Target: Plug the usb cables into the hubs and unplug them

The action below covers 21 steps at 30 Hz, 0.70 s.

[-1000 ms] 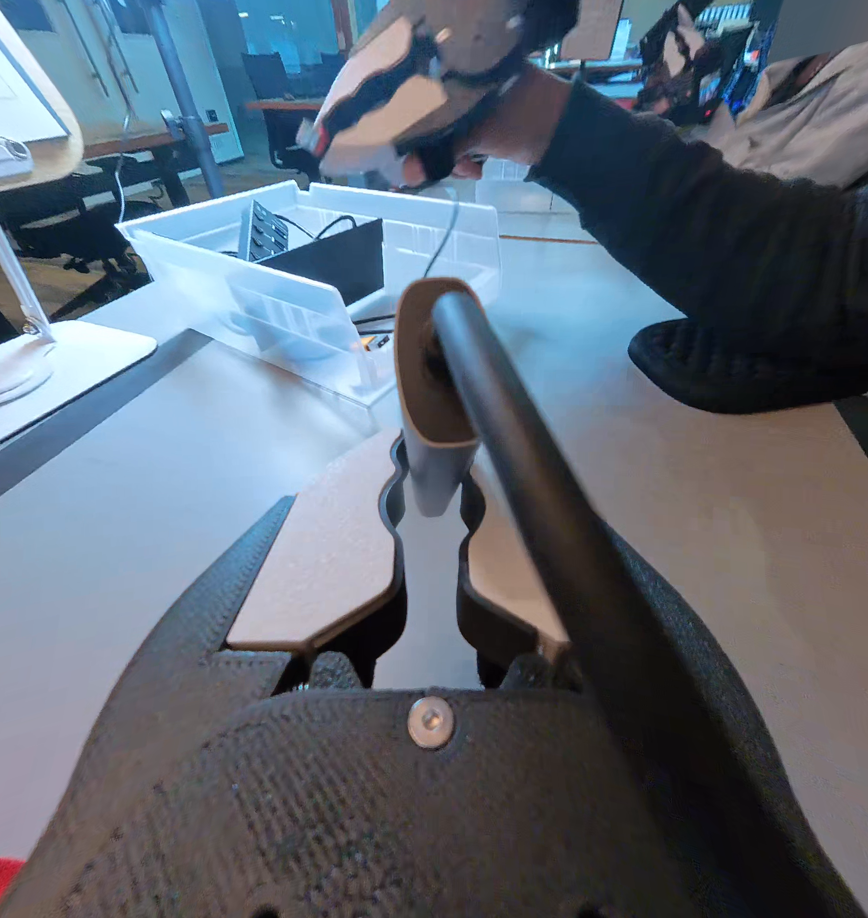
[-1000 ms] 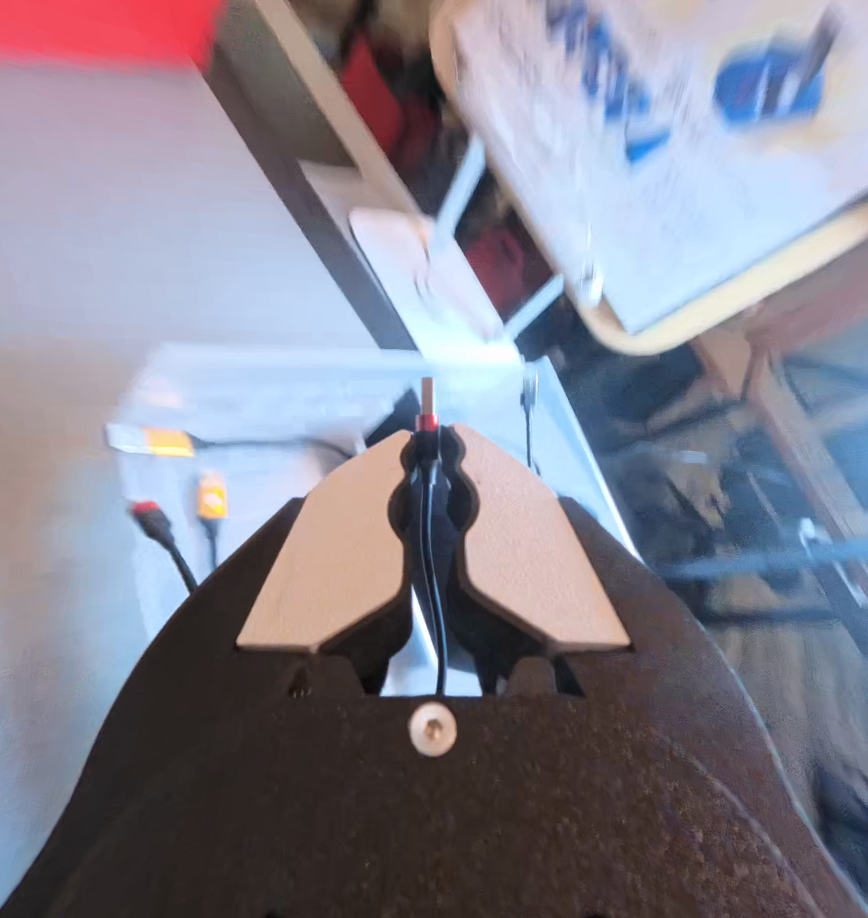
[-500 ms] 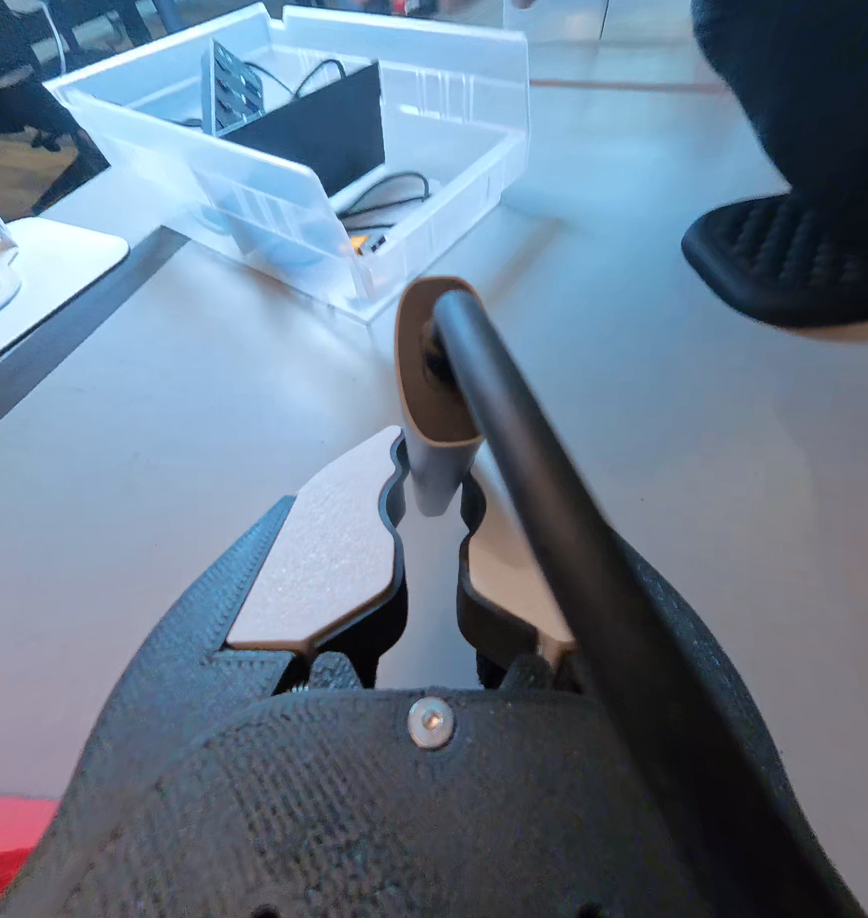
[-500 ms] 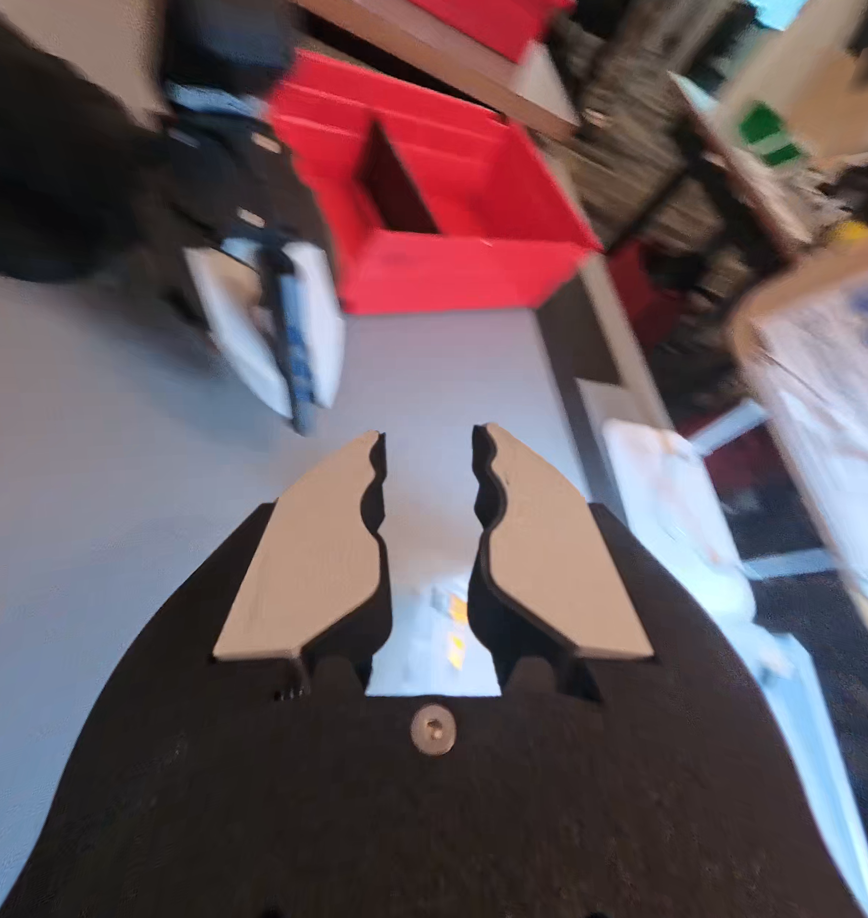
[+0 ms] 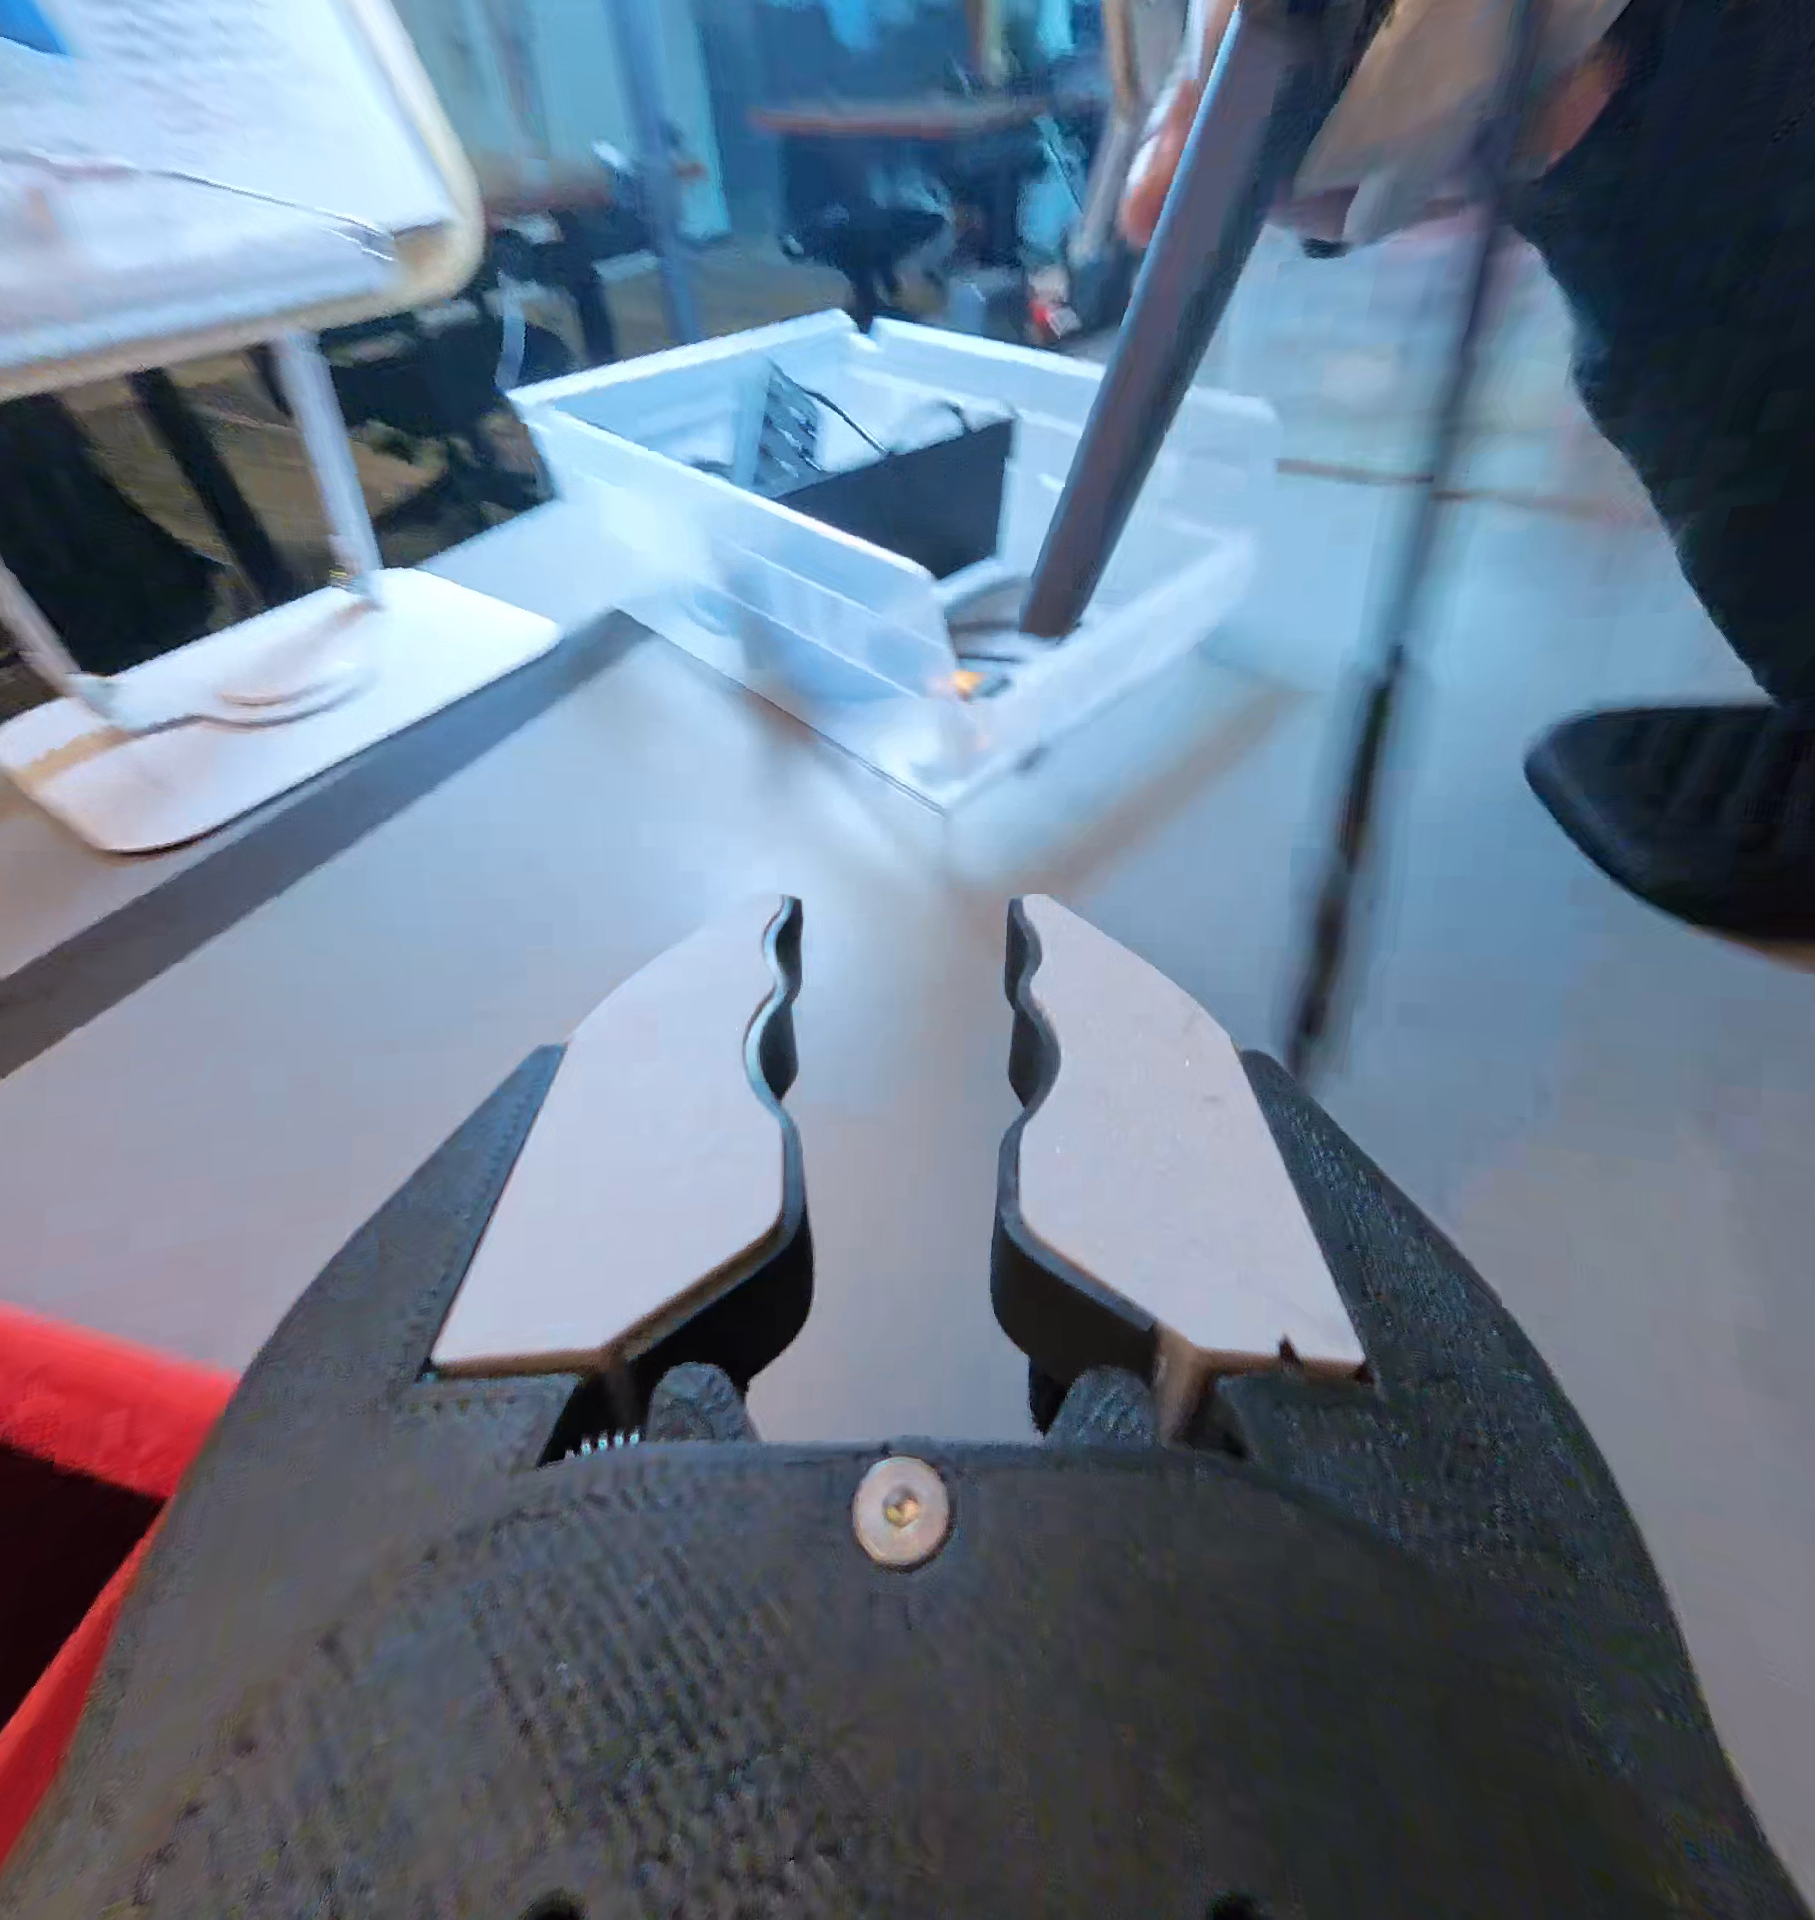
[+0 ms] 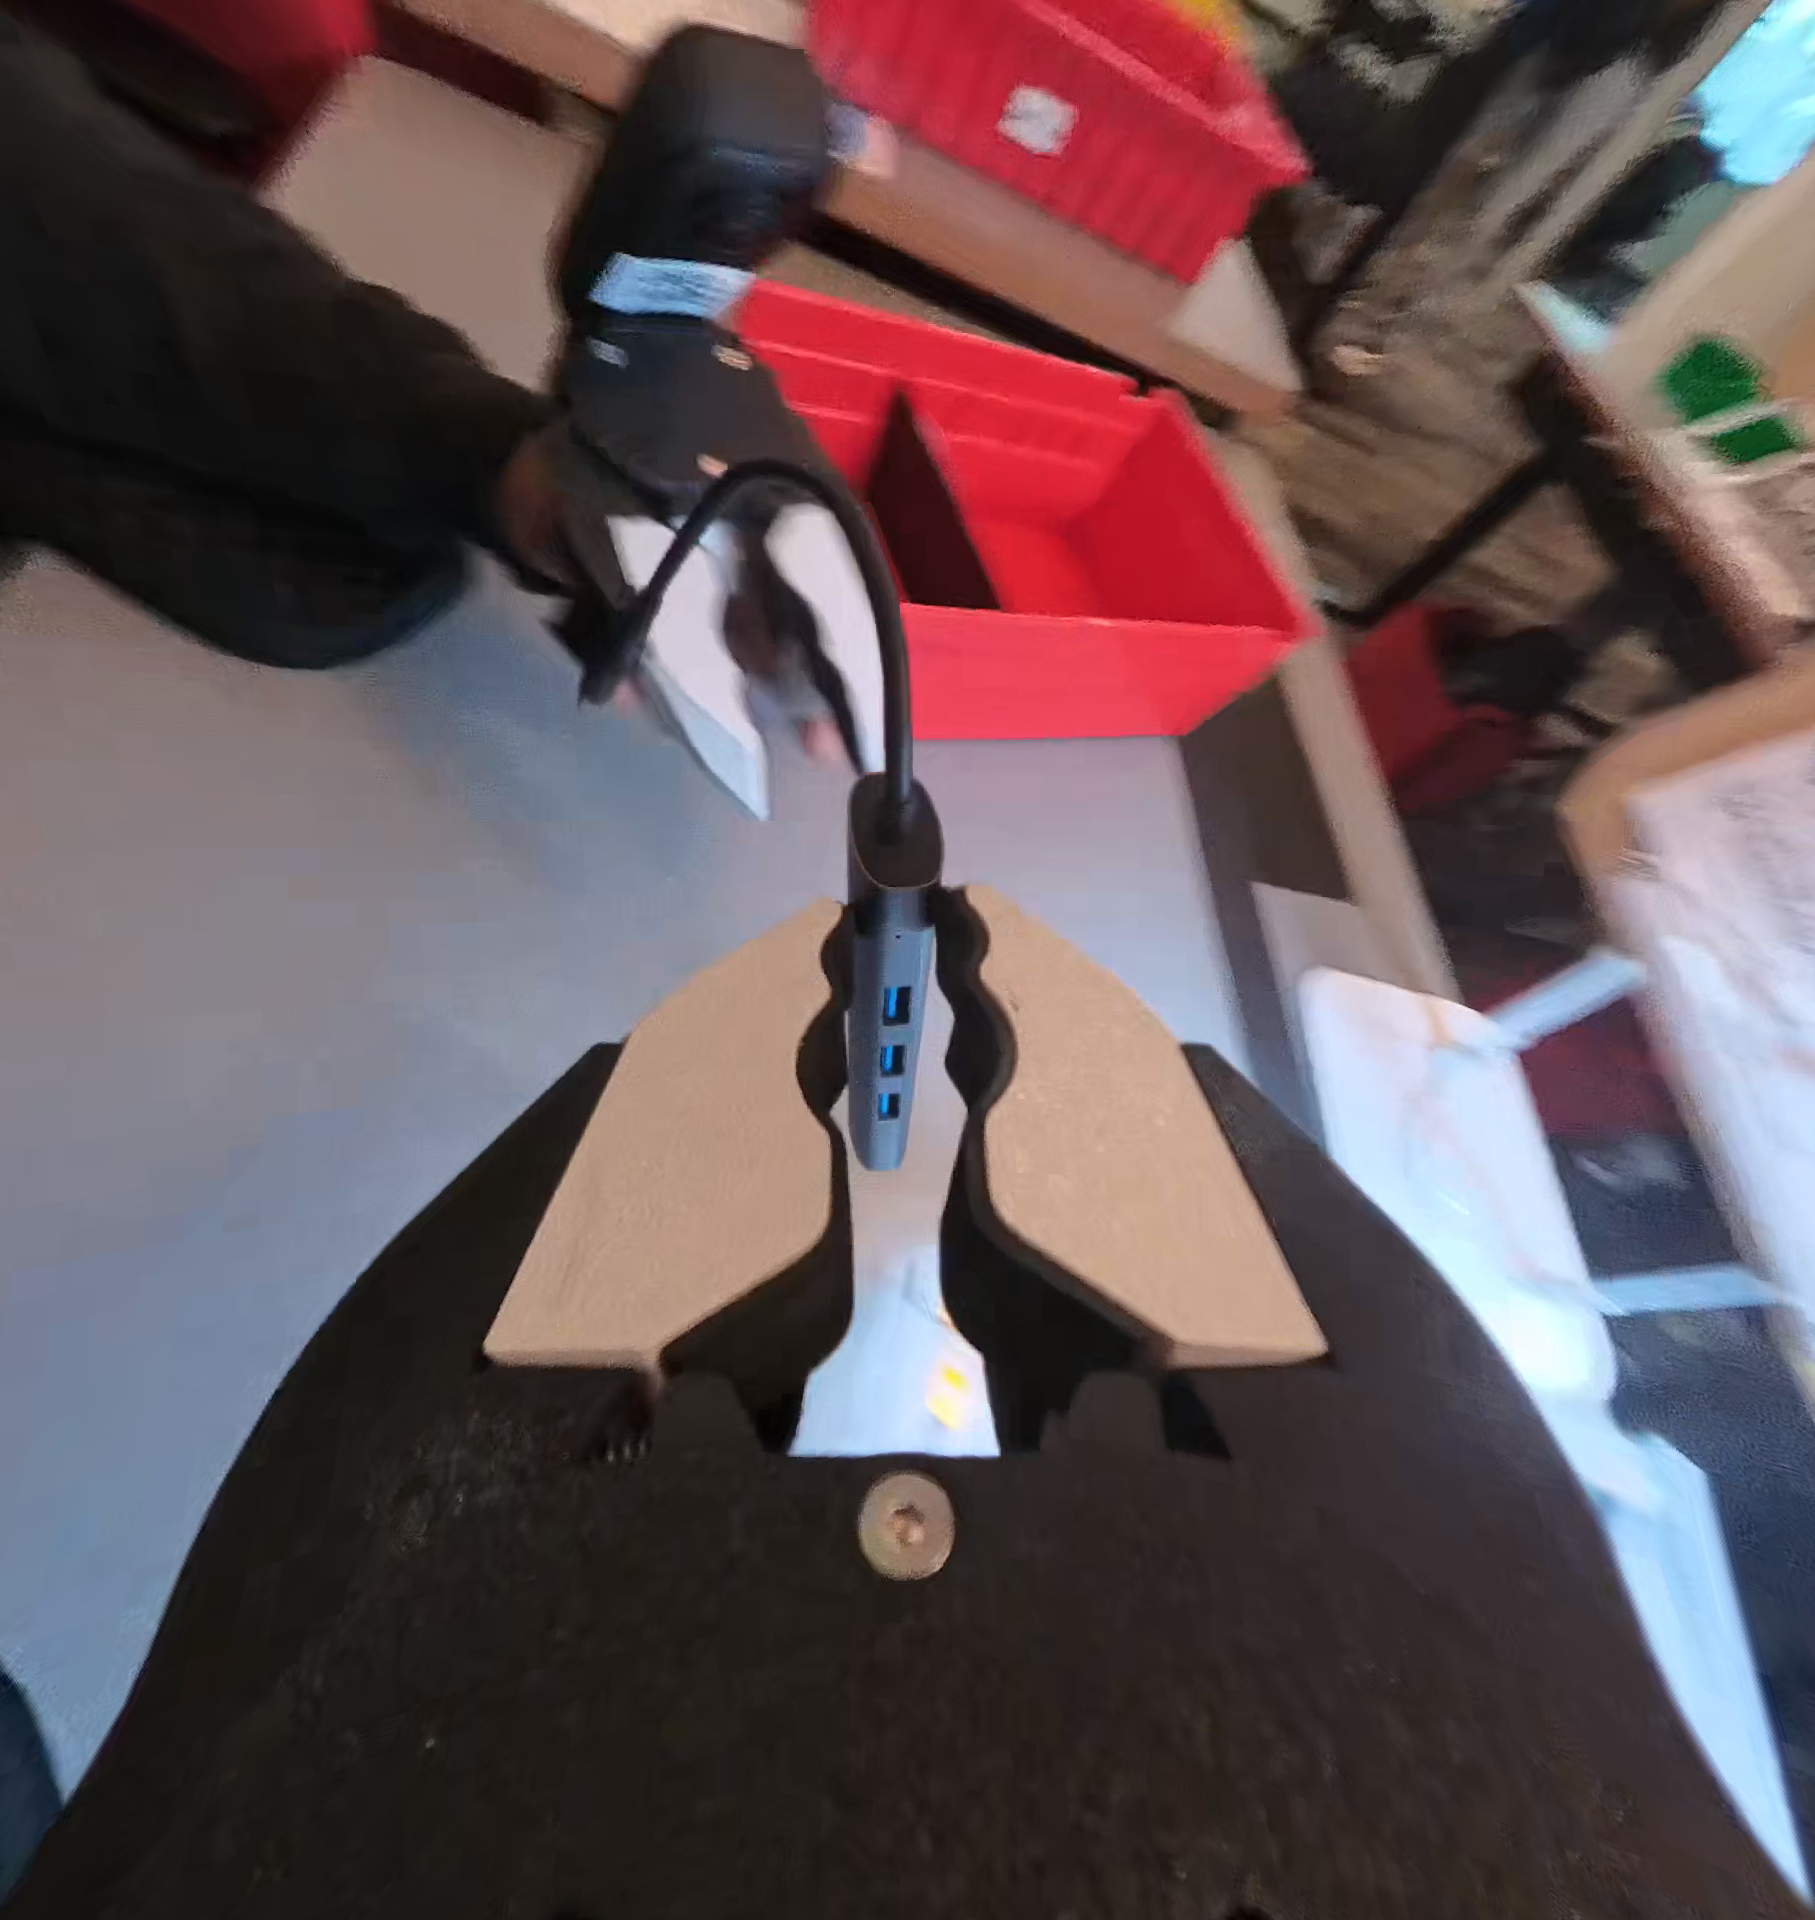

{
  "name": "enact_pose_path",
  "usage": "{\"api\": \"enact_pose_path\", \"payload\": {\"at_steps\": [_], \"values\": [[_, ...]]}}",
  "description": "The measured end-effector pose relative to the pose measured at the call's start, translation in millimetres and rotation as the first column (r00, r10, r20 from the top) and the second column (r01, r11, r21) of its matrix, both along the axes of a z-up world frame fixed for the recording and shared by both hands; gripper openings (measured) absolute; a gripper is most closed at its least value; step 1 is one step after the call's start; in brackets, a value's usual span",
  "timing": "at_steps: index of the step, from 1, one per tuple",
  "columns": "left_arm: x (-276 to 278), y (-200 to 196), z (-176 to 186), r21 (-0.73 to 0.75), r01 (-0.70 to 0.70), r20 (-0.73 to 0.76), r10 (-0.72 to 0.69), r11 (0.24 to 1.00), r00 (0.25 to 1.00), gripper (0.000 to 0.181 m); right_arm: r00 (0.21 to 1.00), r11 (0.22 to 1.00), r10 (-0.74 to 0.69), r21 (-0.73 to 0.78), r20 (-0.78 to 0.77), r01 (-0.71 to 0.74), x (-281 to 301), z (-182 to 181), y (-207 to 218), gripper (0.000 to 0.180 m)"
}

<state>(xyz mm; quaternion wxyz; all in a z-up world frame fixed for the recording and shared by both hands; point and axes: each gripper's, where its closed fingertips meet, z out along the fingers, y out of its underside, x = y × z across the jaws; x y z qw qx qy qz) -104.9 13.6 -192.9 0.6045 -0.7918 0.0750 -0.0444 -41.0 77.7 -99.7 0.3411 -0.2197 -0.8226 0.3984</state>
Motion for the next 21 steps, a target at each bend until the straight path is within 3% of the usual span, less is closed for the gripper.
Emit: {"api": "enact_pose_path", "payload": {"at_steps": [2, 5, 8, 11, 15, 17, 19, 21], "values": [[-16.7, -4.0, 13.9, 0.070, -0.065, 0.056, 0.061, 0.995, 0.997, 0.036, 0.981, 0.979, -0.185, 0.072, -0.060, 0.189, -8.9, 22.0, 56.0, 0.015], [-26.6, -8.6, 25.8, 0.125, -0.115, 0.059, 0.109, 0.985, 0.992, 0.036, 0.888, 0.851, -0.454, 0.259, -0.080, 0.458, -22.0, 30.5, 147.8, 0.015], [-24.3, -7.9, 24.4, 0.124, -0.112, 0.041, 0.107, 0.986, 0.993, 0.035, 0.797, 0.715, -0.601, 0.411, -0.051, 0.566, -33.4, 13.4, 217.9, 0.015], [-22.0, -5.9, 18.0, 0.105, -0.105, 0.023, 0.104, 0.989, 0.994, 0.033, 0.730, 0.623, -0.683, 0.530, 0.009, 0.576, -42.0, -26.0, 264.4, 0.015], [-21.2, -4.3, 11.5, 0.087, -0.099, 0.023, 0.097, 0.991, 0.995, 0.033, 0.699, 0.637, -0.707, 0.529, 0.111, 0.561, -55.1, -78.0, 286.7, 0.016], [-22.3, -4.3, 9.2, 0.078, -0.101, 0.028, 0.099, 0.992, 0.995, 0.033, 0.689, 0.682, -0.703, 0.444, 0.177, 0.581, -59.7, -90.9, 288.6, 0.029], [-24.7, -4.6, 7.8, 0.070, -0.107, 0.037, 0.105, 0.992, 0.994, 0.034, 0.667, 0.703, -0.706, 0.355, 0.240, 0.616, -59.0, -90.0, 289.1, 0.047], [-27.8, -5.5, 8.7, 0.071, -0.115, 0.052, 0.112, 0.991, 0.992, 0.036, 0.688, 0.730, -0.684, 0.244, 0.243, 0.639, -57.5, -73.4, 280.3, 0.051]]}}
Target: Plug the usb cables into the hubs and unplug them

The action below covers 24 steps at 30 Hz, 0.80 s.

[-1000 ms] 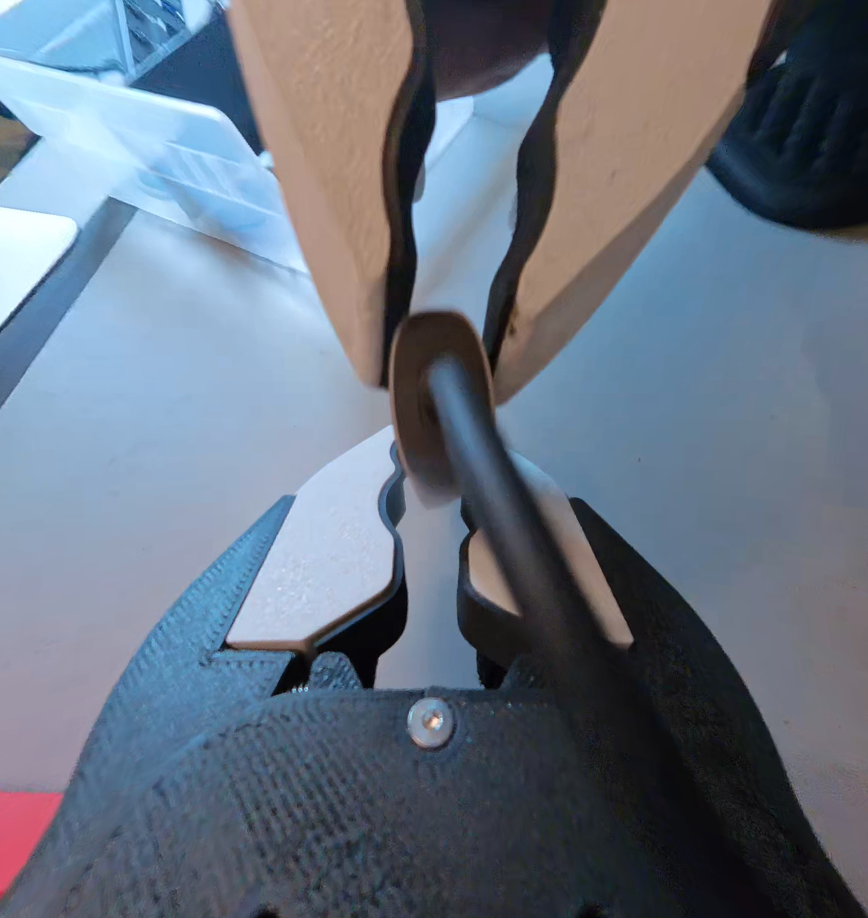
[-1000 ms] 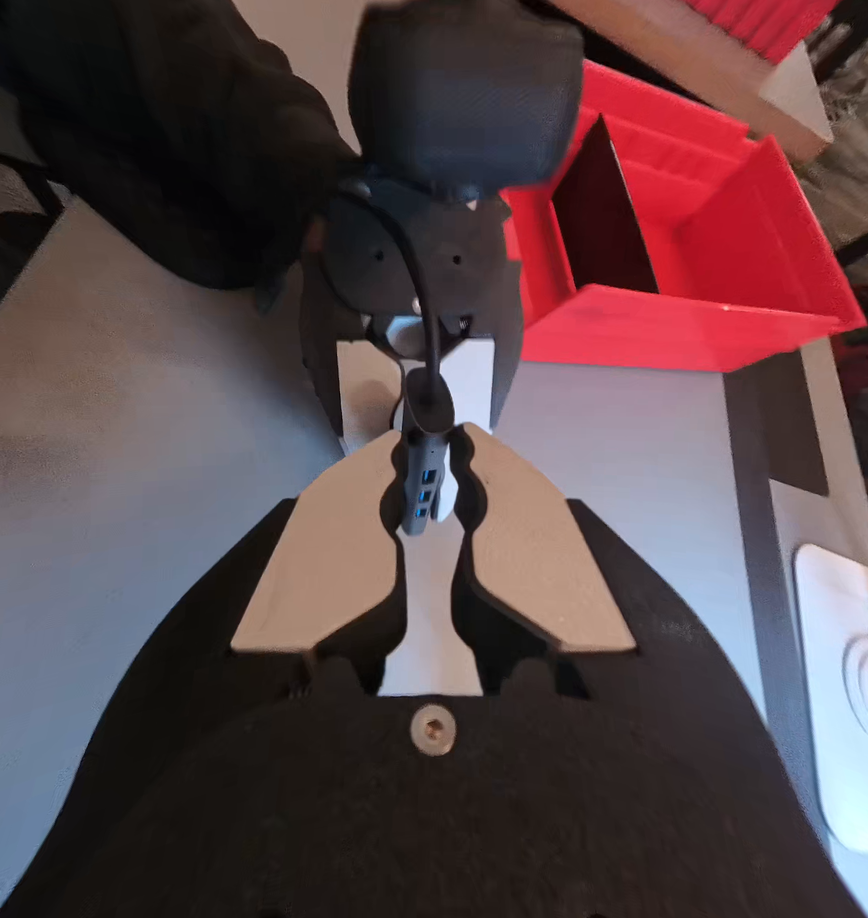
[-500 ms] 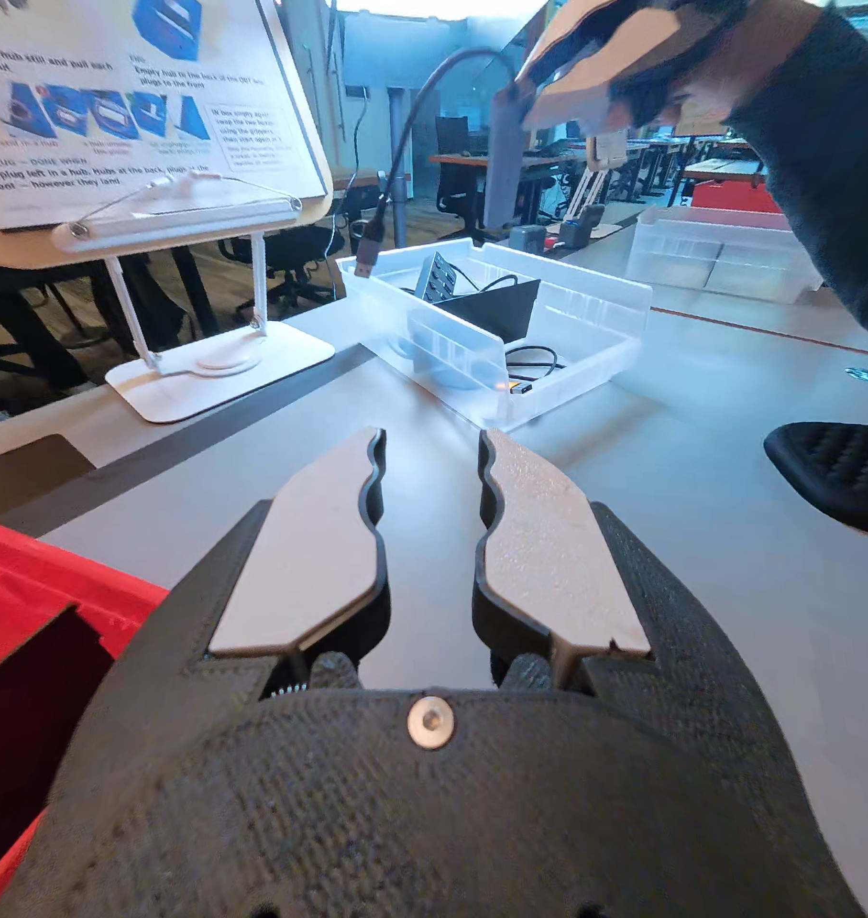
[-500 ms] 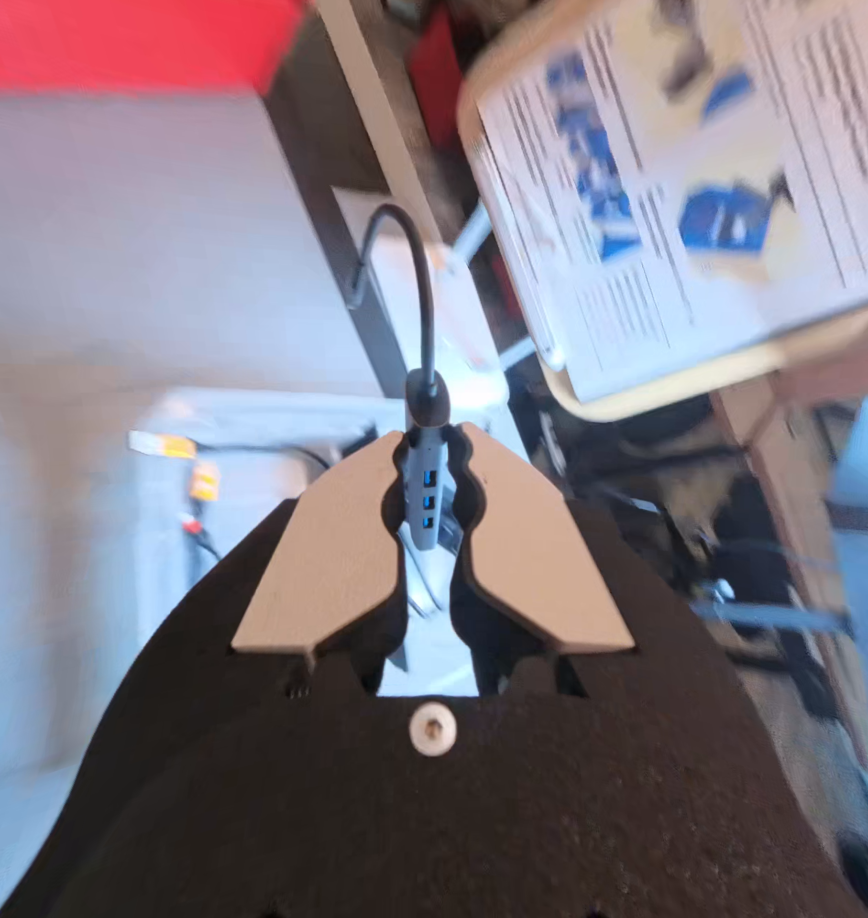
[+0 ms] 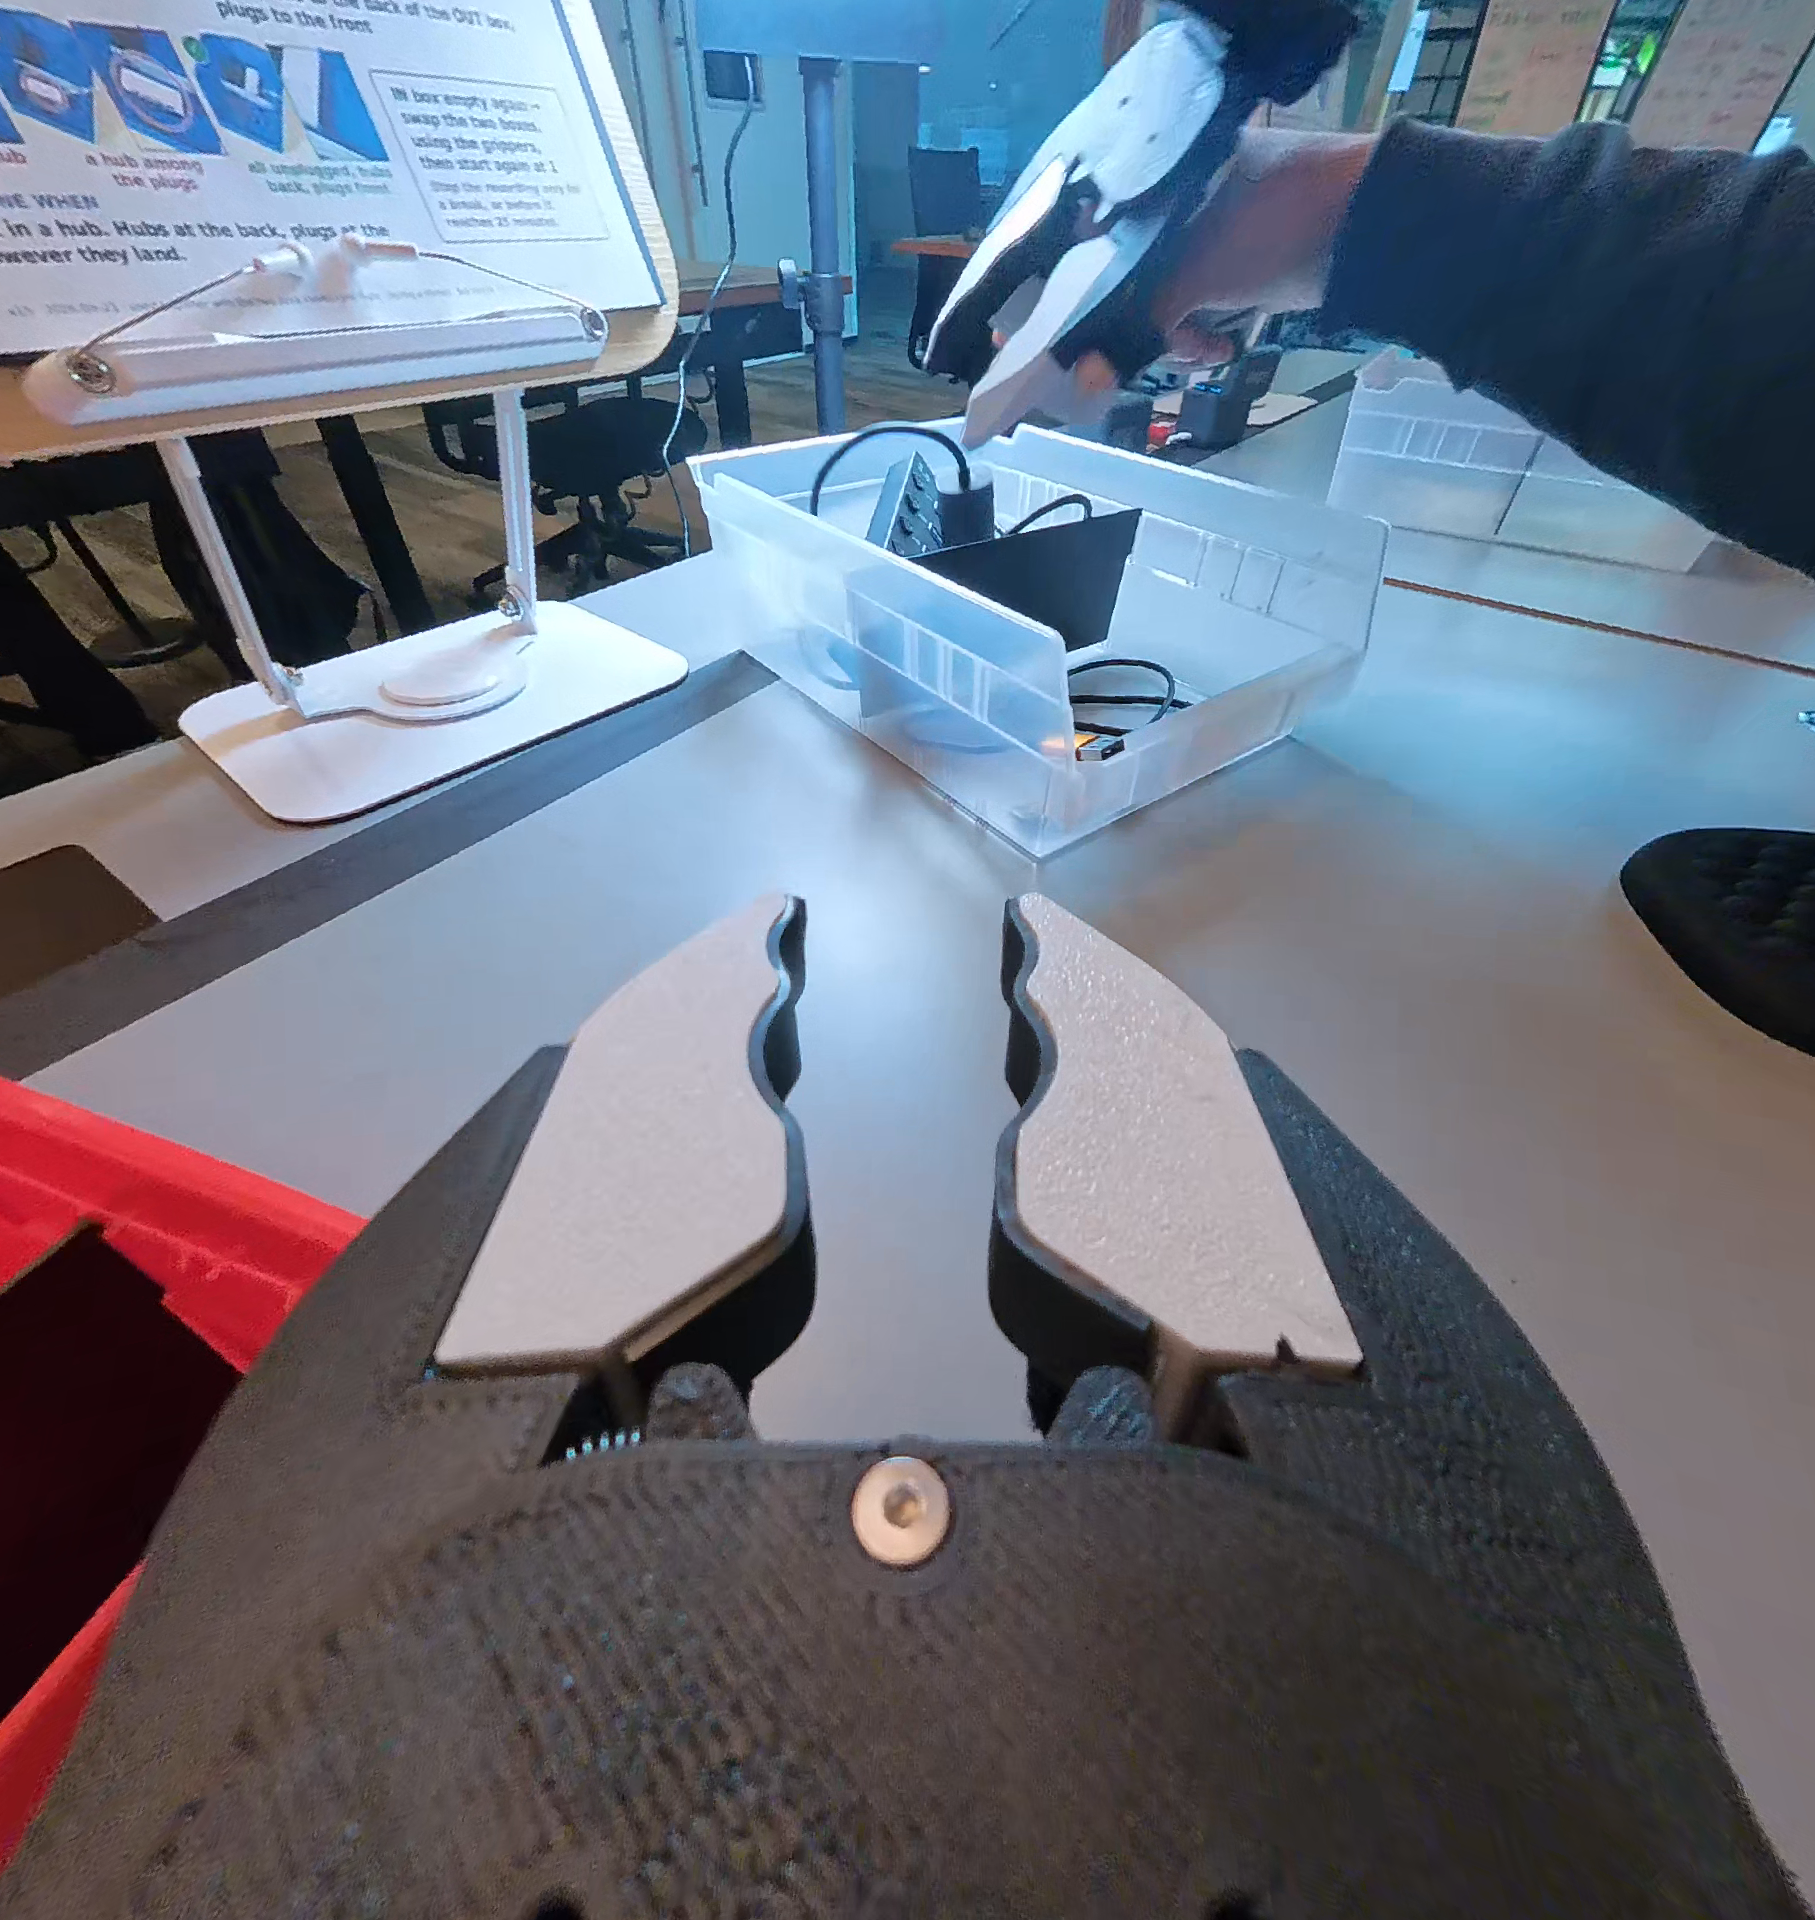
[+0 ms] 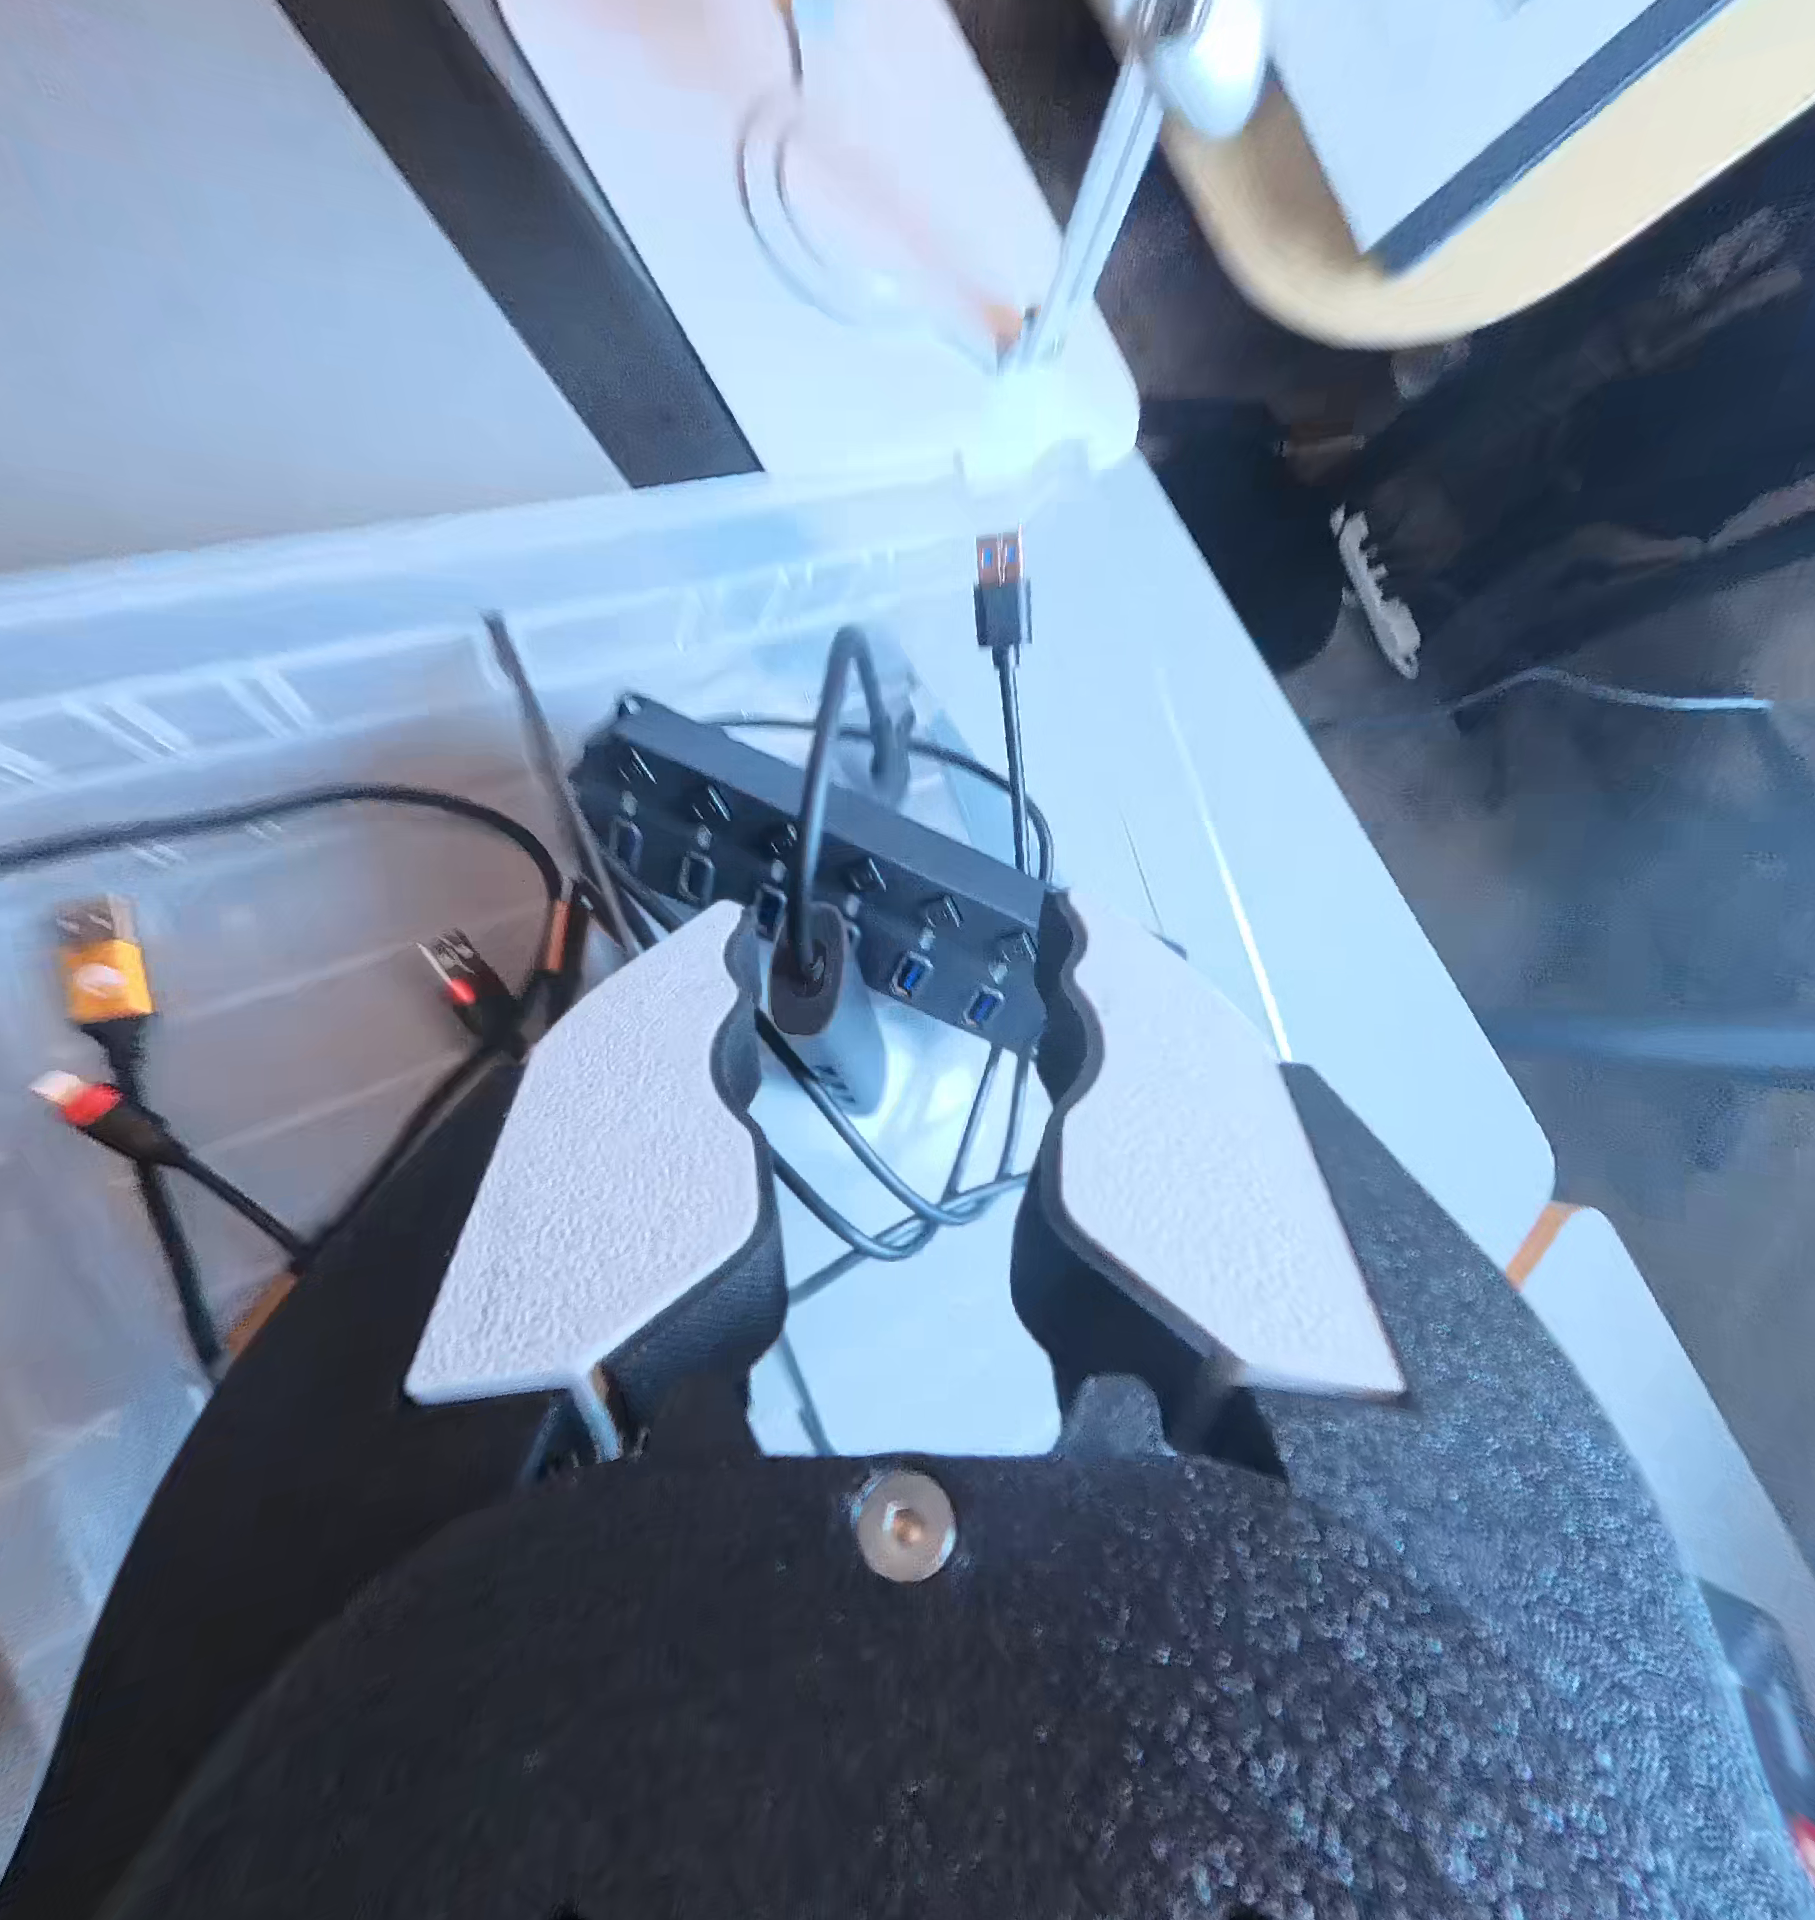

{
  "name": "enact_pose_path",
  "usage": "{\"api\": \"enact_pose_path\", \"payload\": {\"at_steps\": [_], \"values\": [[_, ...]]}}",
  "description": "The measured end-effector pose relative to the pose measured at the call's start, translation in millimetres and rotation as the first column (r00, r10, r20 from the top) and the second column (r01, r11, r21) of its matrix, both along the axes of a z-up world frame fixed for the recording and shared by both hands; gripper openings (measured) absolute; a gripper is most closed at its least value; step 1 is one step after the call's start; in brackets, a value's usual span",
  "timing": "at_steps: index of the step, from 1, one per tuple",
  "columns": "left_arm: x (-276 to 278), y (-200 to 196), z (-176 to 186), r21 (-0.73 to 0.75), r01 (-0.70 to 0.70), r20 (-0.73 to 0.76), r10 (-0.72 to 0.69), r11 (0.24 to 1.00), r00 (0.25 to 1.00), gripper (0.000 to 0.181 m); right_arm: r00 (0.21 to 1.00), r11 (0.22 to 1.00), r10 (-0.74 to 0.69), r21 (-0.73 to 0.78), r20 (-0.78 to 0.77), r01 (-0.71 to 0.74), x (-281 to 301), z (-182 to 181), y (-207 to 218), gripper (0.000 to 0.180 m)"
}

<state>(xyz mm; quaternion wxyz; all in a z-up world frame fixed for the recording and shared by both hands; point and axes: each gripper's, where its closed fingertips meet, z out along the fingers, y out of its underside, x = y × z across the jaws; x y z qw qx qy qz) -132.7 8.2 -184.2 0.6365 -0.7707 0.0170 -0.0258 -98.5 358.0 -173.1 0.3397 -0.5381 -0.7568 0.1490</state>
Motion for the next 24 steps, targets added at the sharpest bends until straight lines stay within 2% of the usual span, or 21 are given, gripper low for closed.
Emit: {"api": "enact_pose_path", "payload": {"at_steps": [3, 6, 10, 12, 16, 18, 20, 22, 24], "values": [[-6.7, -1.8, 2.7, 0.000, -0.021, 0.003, 0.021, 1.000, 1.000, 0.039, 0.990, 0.998, 0.055, -0.033, -0.131, -0.059, 8.6, 31.5, -30.4, 0.050], [-12.3, -8.2, 11.5, -0.008, -0.027, -0.033, 0.027, 1.000, 0.999, 0.040, 0.980, 0.986, 0.168, 0.009, -0.108, -0.168, 30.4, 33.3, -78.6, 0.049], [-24.3, -38.1, 23.1, -0.127, 0.000, -0.110, -0.014, 0.992, 0.994, 0.044, 0.937, 0.950, 0.307, -0.001, 0.167, -0.312, 70.9, -25.3, -139.8, 0.044], [-38.4, -61.4, 13.7, -0.243, -0.028, -0.160, -0.011, 0.970, 0.987, 0.045, 0.895, 0.933, 0.339, 0.020, 0.291, -0.360, 84.8, -59.2, -155.4, 0.045], [-66.6, -112.4, -44.0, -0.580, -0.098, -0.232, -0.048, 0.809, 0.972, 0.054, 0.846, 0.922, 0.333, 0.045, 0.417, -0.386, 88.1, -105.0, -163.8, 0.046], [-81.9, -128.6, -69.5, -0.671, -0.151, -0.282, -0.061, 0.726, 0.957, 0.057, 0.852, 0.914, 0.316, 0.109, 0.418, -0.392, 81.4, -112.2, -160.1, 0.029], [-89.4, -138.4, -92.1, -0.742, -0.169, -0.304, -0.101, 0.649, 0.947, 0.055, 0.852, 0.916, 0.301, 0.118, 0.429, -0.383, 85.9, -112.0, -161.5, 0.029], [-92.1, -137.6, -107.1, -0.763, -0.183, -0.361, -0.174, 0.620, 0.916, 0.043, 0.847, 0.908, 0.307, 0.132, 0.434, -0.397, 98.4, -111.9, -168.9, 0.029], [-93.5, -125.8, -109.4, -0.735, -0.218, -0.434, -0.197, 0.642, 0.879, 0.031, 0.836, 0.893, 0.332, 0.139, 0.438, -0.427, 116.8, -111.8, -183.6, 0.029]]}}
